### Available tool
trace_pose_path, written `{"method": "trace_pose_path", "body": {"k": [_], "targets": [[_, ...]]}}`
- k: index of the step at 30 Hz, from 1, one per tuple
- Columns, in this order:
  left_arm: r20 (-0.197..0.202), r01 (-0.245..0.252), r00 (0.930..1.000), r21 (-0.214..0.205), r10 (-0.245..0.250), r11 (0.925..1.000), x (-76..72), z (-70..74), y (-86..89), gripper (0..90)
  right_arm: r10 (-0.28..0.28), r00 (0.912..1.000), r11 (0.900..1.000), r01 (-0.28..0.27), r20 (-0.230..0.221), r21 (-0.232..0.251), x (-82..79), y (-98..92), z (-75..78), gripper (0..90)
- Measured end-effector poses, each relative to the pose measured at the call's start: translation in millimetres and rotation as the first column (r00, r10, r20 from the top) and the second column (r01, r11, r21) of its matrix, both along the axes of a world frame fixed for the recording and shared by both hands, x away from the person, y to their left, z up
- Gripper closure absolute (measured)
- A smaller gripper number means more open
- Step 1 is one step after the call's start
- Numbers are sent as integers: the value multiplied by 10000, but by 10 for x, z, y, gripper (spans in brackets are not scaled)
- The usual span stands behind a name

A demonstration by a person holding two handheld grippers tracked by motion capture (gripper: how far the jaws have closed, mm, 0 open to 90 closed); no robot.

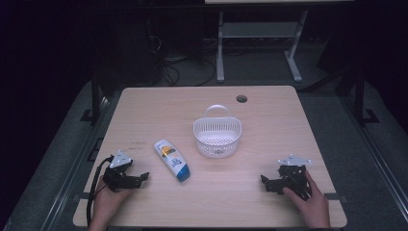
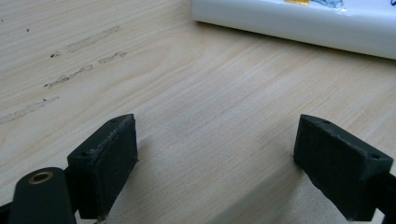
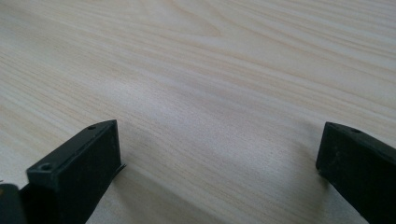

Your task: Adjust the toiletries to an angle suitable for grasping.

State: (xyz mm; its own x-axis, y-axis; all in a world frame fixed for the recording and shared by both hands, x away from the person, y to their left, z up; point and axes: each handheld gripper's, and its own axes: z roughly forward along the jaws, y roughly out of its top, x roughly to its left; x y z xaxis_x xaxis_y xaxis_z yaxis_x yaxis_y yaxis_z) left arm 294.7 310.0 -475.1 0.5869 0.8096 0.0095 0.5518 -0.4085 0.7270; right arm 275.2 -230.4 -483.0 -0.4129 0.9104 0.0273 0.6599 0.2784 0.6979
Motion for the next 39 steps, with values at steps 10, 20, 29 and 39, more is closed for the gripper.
{"method": "trace_pose_path", "body": {"k": [10, 20, 29, 39], "targets": [[-1, -25, 10000, -313, 25, 9995, -52, 48, 39, 310, 38, 10000, 10000, -38, -2, -1, -1, 1, 0, 0], [-184, 887, 9957, -1091, -912, 9901, -92, 325, -109, 833, 10, 10000, 10000, -10, -14, 0, -1, 6, 2, 0], [-543, 1113, 9917, -943, -1167, 9893, -17, 397, -294, 897, 21, 10000, 10000, -21, -7, -12, -1, 5, 1, 0], [-608, 1508, 9857, -1020, -1575, 9833, 70, 472, -528, 898, 18, 10000, 10000, -18, -9, -13, -1, 5, 1, 0]]}}
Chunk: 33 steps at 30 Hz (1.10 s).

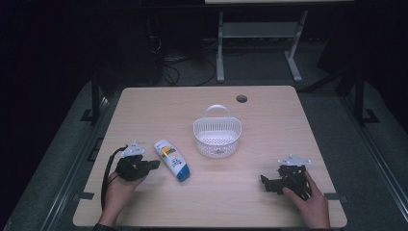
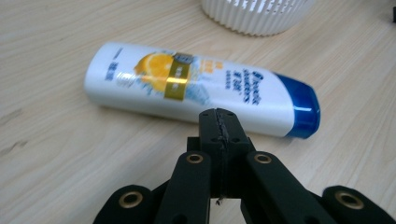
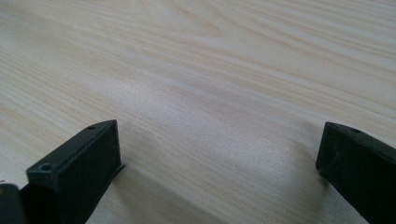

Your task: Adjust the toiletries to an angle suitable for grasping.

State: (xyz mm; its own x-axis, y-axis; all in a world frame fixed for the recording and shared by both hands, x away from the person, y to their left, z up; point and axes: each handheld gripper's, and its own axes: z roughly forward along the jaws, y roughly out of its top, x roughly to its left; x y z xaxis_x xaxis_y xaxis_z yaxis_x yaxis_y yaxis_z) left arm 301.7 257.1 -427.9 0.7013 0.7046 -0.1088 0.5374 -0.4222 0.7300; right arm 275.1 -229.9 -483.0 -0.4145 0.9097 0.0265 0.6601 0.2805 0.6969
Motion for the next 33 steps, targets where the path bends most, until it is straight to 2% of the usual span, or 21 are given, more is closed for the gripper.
{"method": "trace_pose_path", "body": {"k": [5, 16, 18, 19, 26, 33], "targets": [[19, 319, 9995, -105, -319, 9994, 57, 30, -152, 898, 4, 10000, 10000, -4, 4, 0, 0, 0, 0, 0], [-9, 982, 9952, -33, -982, 9952, 168, 35, -470, 898, -2, 10000, 10000, 2, 0, 0, 0, 0, 0, 0], [-52, 1087, 9941, -37, -1087, 9941, 183, 24, -521, 898, -4, 10000, 10000, 4, -2, -1, 0, 0, 1, 0], [-117, 1263, 9919, 113, -1262, 9919, 205, 13, -578, 898, -3, 10000, 10000, 3, -2, 2, 0, 1, 1, 0], [-194, 1547, 9878, 70, -1545, 9879, 268, 5, -737, 898, -5, 10000, 10000, 5, -3, 1, 0, 1, 1, 0], [-557, 1892, 9808, 396, -1869, 9811, 322, -100, -911, 898, 0, 10000, 10000, 0, 0, 0, 0, 0, 0, 0]]}}
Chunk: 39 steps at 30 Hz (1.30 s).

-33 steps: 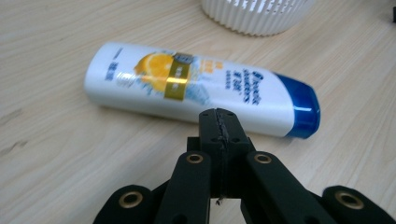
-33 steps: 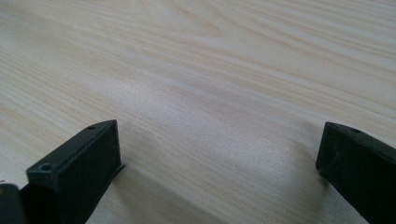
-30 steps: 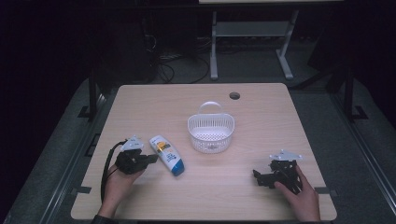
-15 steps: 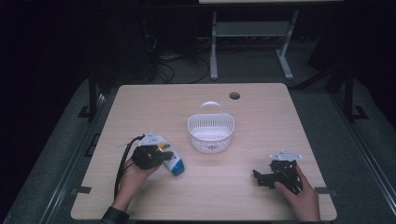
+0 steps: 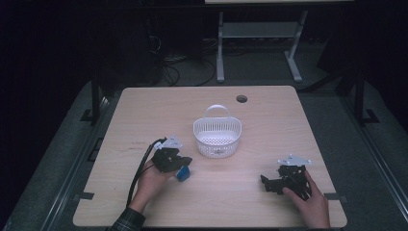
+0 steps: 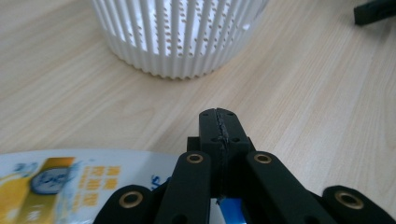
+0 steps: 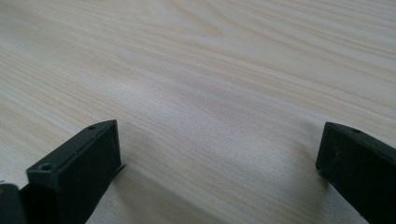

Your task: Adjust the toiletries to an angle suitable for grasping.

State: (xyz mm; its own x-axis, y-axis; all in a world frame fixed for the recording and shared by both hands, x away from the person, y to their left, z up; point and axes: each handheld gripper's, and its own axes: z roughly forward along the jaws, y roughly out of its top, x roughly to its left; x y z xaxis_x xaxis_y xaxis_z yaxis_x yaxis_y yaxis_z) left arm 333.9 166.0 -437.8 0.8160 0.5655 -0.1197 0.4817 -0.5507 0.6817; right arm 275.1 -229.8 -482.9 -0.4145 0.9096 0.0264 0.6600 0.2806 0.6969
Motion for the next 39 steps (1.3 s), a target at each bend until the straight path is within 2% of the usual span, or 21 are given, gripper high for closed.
{"method": "trace_pose_path", "body": {"k": [4, 6, 11, 14, 25, 28, 39], "targets": [[-103, 112, 9999, 274, -109, 9996, 5, -49, -37, 898, 1, 10000, 10000, -1, -1, 1, 0, 0, 0, 0], [-221, 121, 9997, 291, -114, 9995, 2, -66, -46, 898, 6, 10000, 10000, -6, -5, 3, 0, 1, 0, 0], [-189, 81, 9998, 357, -75, 9993, -26, -76, -52, 898, 7, 10000, 10000, -7, -8, 0, -1, 2, 1, 0], [-246, 119, 9996, 530, -106, 9985, -46, -77, -26, 898, 11, 10000, 10000, -11, -10, -2, -1, 2, 1, 0], [-306, 47, 9995, 673, -26, 9977, -107, -62, 15, 898, 16, 10000, 10000, -16, -14, -9, -1, 1, 1, 0], [-356, -32, 9994, 601, 54, 9982, -125, -61, 39, 899, 15, 10000, 10000, -15, -13, -9, -1, 1, 1, 0], [-427, -122, 9990, 832, 158, 9965, -183, -59, 146, 899, 15, 10000, 10000, -15, -13, -8, -1, 2, 1, 0]]}}
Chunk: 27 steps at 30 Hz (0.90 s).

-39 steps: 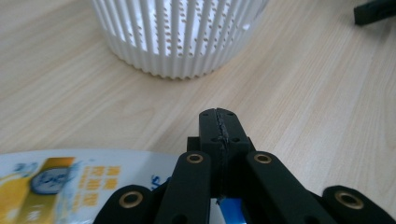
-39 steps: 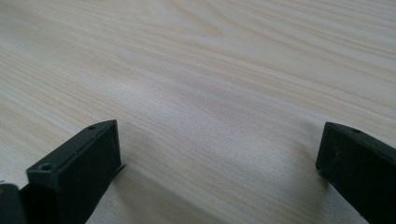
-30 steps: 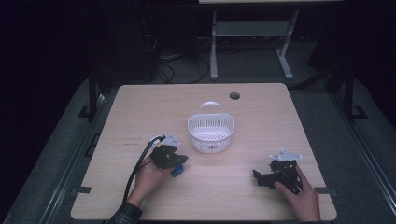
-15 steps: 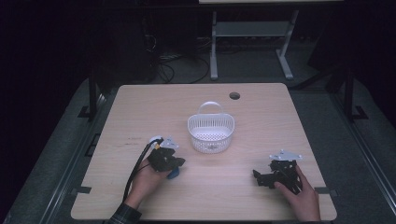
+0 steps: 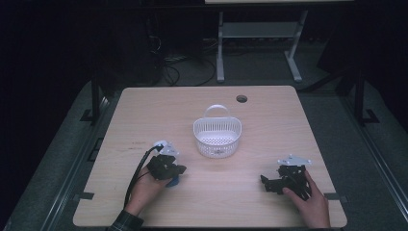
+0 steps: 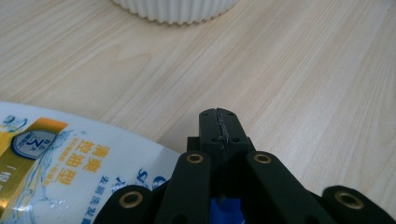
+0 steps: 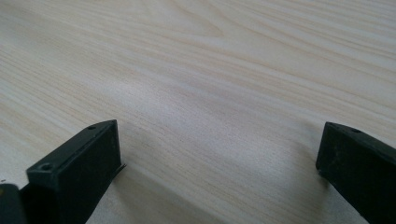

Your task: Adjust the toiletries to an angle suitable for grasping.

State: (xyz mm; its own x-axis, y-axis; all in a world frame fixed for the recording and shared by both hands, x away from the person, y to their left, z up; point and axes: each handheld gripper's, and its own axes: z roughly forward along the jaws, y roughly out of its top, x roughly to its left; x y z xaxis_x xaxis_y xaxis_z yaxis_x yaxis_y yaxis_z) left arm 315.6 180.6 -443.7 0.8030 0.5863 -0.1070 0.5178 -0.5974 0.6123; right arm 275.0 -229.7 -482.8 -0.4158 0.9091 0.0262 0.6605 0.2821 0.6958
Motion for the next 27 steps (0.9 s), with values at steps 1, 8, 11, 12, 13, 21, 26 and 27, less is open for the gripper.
{"method": "trace_pose_path", "body": {"k": [1, 8, 11, 12, 13, 21, 26, 27], "targets": [[20, -72, 10000, 15, 72, 10000, -12, -5, 7, 899, 4, 10000, 10000, -4, 7, 5, 0, 0, -1, 0], [-40, -153, 9999, 132, 153, 9998, -72, -5, 92, 899, 2, 10000, 10000, -2, 0, 0, 0, 0, 0, 0], [-61, -150, 9999, 181, 151, 9997, -98, -5, 141, 899, 1, 10000, 10000, -1, -3, 0, -1, 1, 0, 0], [-86, -203, 9998, 166, 205, 9997, -106, -7, 152, 899, 4, 10000, 10000, -4, -2, 0, -1, 1, 0, 0], [-74, -232, 9997, 168, 234, 9996, -112, -3, 167, 898, 6, 10000, 10000, -6, -2, -1, -2, 1, 0, 0], [-82, -537, 9985, 160, 539, 9984, -174, 10, 329, 899, 31, 10000, 10000, -31, 22, -10, -2, -1, -2, 0], [-68, -750, 9972, 160, 751, 9971, -211, 11, 416, 899, 33, 10000, 10000, -33, 19, -14, -2, -1, -2, 0], [-45, -846, 9964, 185, 847, 9962, -231, 14, 460, 899, 27, 10000, 10000, -27, 19, -7, -2, 0, -2, 0]]}}
